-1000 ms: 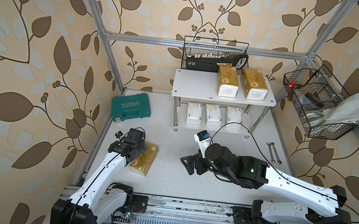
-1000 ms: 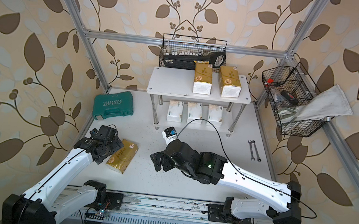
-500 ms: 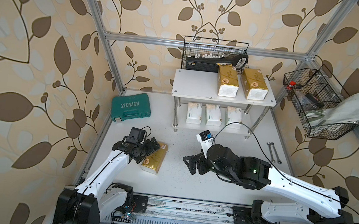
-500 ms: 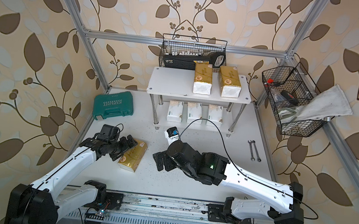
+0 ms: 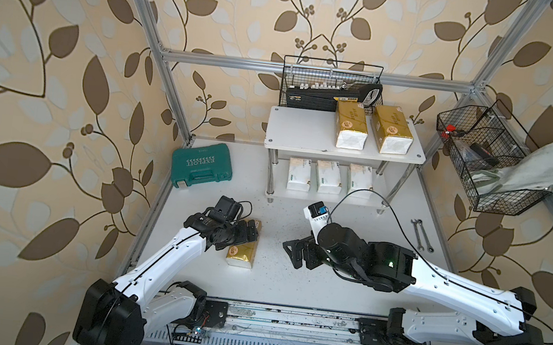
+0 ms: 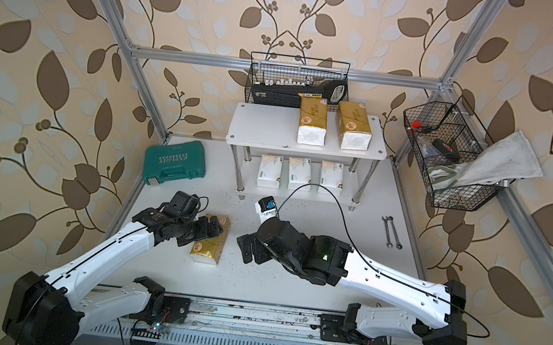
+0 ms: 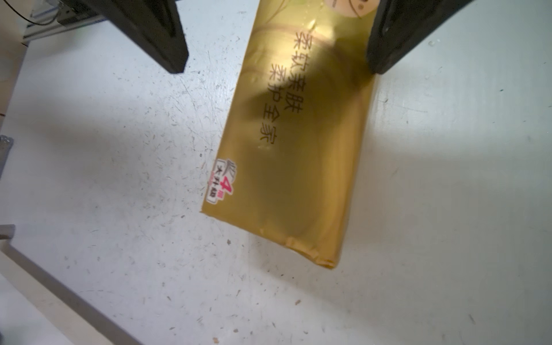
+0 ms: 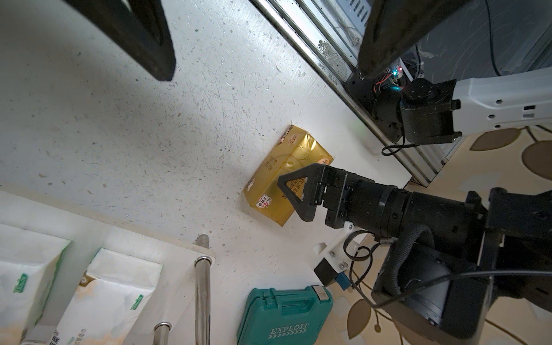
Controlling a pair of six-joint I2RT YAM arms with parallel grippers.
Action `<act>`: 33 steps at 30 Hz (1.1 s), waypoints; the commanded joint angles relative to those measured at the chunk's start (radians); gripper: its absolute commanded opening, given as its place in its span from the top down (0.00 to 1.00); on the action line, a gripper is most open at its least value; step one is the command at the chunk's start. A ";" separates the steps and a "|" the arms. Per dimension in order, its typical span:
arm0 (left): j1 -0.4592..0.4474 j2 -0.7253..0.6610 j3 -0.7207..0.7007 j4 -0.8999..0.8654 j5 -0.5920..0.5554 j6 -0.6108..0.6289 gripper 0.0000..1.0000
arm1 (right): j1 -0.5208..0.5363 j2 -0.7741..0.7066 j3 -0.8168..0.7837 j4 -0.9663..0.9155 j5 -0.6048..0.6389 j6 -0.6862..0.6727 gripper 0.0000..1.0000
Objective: Place the tissue boxes on the shelf by color
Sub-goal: Pick up the box of tissues from the center of the board.
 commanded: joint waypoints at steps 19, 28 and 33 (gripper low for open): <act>-0.073 0.038 -0.020 -0.050 -0.094 0.028 0.01 | 0.004 0.003 -0.035 -0.004 0.020 0.032 0.01; -0.145 0.134 0.000 -0.079 -0.146 -0.015 0.01 | 0.004 0.010 -0.034 -0.001 0.027 0.034 0.01; -0.190 0.187 0.007 -0.080 -0.181 -0.048 0.01 | 0.002 0.004 -0.032 -0.004 0.037 0.034 0.01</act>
